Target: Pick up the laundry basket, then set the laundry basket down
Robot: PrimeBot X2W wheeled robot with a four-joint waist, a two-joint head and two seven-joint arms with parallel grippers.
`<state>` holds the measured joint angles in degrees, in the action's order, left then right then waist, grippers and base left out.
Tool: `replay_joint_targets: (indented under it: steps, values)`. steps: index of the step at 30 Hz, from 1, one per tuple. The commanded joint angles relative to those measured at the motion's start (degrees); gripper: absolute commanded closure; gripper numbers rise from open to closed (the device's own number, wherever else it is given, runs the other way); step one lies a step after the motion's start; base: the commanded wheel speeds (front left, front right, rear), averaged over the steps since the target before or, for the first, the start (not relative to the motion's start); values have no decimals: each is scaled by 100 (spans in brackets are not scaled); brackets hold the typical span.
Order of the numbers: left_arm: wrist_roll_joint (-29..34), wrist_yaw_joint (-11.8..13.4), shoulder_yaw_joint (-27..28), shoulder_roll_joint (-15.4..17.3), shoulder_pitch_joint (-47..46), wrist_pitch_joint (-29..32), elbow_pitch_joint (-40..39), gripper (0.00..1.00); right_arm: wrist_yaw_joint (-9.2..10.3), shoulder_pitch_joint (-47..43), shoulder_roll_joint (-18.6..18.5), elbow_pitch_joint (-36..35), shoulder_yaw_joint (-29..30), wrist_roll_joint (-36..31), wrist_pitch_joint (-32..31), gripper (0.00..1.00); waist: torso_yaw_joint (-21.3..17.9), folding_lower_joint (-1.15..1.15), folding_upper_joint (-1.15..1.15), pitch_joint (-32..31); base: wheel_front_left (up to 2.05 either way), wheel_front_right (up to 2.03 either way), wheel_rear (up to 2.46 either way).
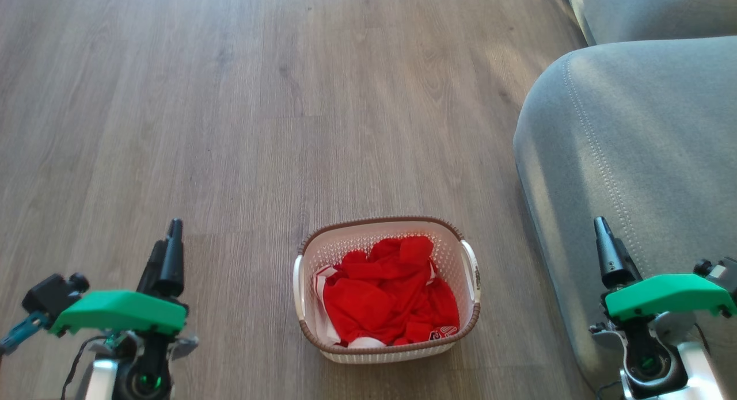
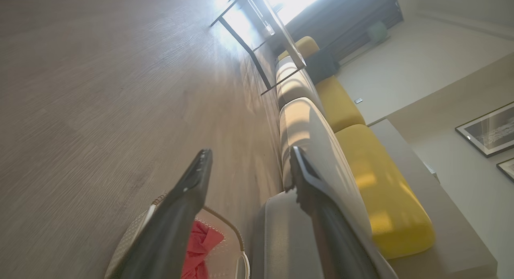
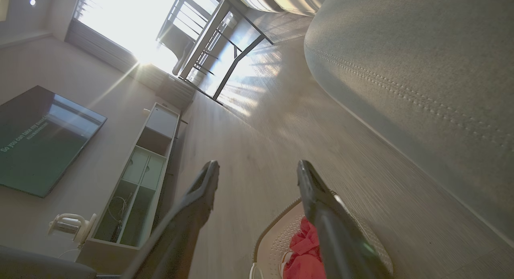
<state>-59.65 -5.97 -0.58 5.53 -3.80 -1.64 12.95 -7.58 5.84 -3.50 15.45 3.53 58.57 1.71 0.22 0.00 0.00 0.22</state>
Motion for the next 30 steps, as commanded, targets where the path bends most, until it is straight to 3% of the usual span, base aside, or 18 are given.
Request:
replay_joint_targets:
  steps: [1,30]
  values:
    - [159,15,43,147,-365,-66,-242,0,3,332,-95,-205,-62,-151,62,0,2,0,0,0,0,0,0]
    - [2357,274,-488,364,-476,-515,-83,0,5,546,-148,54,-428,-2514,549,0,25,0,0,10,0,0,0]
